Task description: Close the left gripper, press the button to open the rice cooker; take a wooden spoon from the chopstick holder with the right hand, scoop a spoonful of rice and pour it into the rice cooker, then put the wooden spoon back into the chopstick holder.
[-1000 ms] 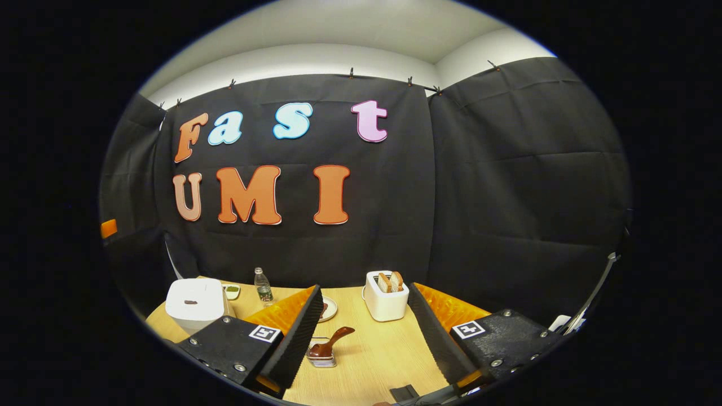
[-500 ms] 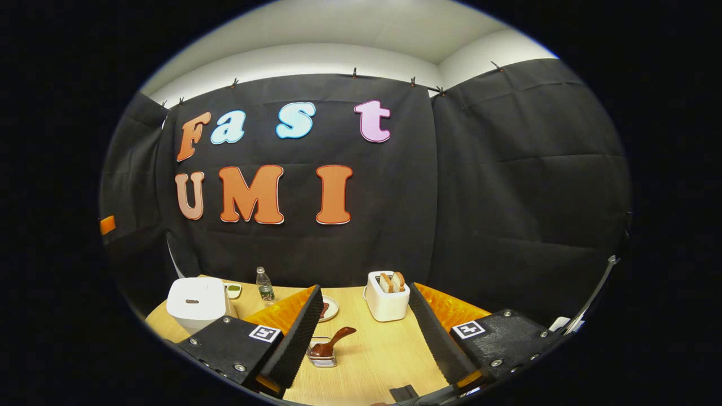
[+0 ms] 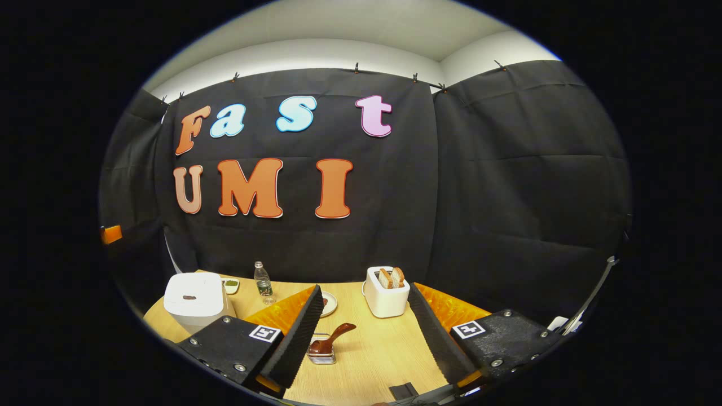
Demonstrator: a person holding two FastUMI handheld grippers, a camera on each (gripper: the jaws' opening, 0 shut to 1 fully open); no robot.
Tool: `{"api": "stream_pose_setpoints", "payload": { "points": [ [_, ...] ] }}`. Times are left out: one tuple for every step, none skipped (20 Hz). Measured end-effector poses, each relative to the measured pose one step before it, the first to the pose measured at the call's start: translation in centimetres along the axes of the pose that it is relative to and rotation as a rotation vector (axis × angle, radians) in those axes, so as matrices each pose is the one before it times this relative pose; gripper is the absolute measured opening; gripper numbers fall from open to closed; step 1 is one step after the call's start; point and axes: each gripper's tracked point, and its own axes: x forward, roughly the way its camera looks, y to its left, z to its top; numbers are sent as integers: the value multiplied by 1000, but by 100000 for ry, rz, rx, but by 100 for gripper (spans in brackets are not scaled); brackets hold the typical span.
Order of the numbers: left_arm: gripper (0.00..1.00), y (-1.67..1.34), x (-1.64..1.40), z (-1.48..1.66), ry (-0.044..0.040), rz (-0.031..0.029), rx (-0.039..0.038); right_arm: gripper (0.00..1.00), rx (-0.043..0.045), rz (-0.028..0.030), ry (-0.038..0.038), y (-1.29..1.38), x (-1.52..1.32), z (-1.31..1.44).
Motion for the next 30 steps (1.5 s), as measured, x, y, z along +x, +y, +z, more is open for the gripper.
{"api": "stream_pose_setpoints", "payload": {
  "points": [
    [5,187,899,-812,2648,-342,12,95,61,-243,598,32,-10,-254],
    [5,622,603,-1123,3626,1411,1410,95,-33,-430,724,20,-2,-179],
    [3,124,712,-663,2830,-215,1750,95,-182,-592,637,-16,2,-164],
    [5,-381,825,-541,2049,-1670,269,95,-318,-558,370,-101,-46,-90],
    [5,-548,697,-488,1790,-2027,-573,95,-444,-447,400,37,26,-131],
    [5,-255,843,-553,1863,-1952,-742,95,-330,-756,680,-126,61,-237],
    [2,-56,959,-514,2047,-1069,-966,95,-73,-868,773,-77,118,-274],
    [5,-62,723,-527,1935,-876,-877,95,226,-938,821,-142,91,-208],
    [5,-83,852,-425,1720,-961,-492,95,381,-909,751,-122,8,-322],
    [5,-8,828,-587,1875,-839,64,95,356,-980,871,-148,53,-249],
    [5,38,943,-453,1863,-663,638,95,264,-1176,829,-235,44,-260],
    [5,86,919,-427,1796,-496,958,95,265,-1115,952,-102,63,-211],
    [5,75,960,-574,1911,-483,988,95,421,-866,475,-124,-73,-205],
    [5,157,855,-645,1812,-486,812,100,288,-1050,321,-47,26,-31],
    [5,54,971,-681,2300,-233,616,95,-55,-1303,235,-115,124,-43],
    [5,63,920,-654,2169,-633,549,95,-268,-1415,15,-174,92,51],
    [5,-7,1062,-779,2619,-697,233,95,-146,-1166,-138,-182,-145,48],
    [5,-33,1013,-769,2226,-626,97,95,58,-824,-144,-92,12,181],
    [5,162,826,-732,2323,-466,76,95,157,-488,-392,158,18,241],
    [5,23,956,-681,2279,-585,-423,95,164,-400,-684,79,-38,376],
    [5,172,786,-774,2596,-501,-850,95,-37,-452,-681,69,-44,273],
    [5,159,739,-1023,2840,-441,-1122,95,-258,-521,-670,42,56,348],
    [7,362,758,-569,2660,115,-1017,95,-414,-485,-671,68,17,114],
    [5,395,759,-557,1733,655,-464,95,-393,-340,-588,41,24,171],
    [5,353,545,-428,1555,569,-160,95,-324,-264,-181,172,118,153],
    [5,193,365,-499,1265,365,-284,95,-262,-108,50,22,11,23],
    [2,125,193,-290,1351,178,-734,95,33,-591,80,-27,30,-46],
    [5,109,112,-394,1061,-323,-782,95,469,-254,-25,-11,36,36],
    [5,33,187,-236,619,63,-335,95,556,312,21,143,-21,15],
    [5,89,128,538,-1758,124,374,95,390,433,-81,128,11,32]
  ]
}}
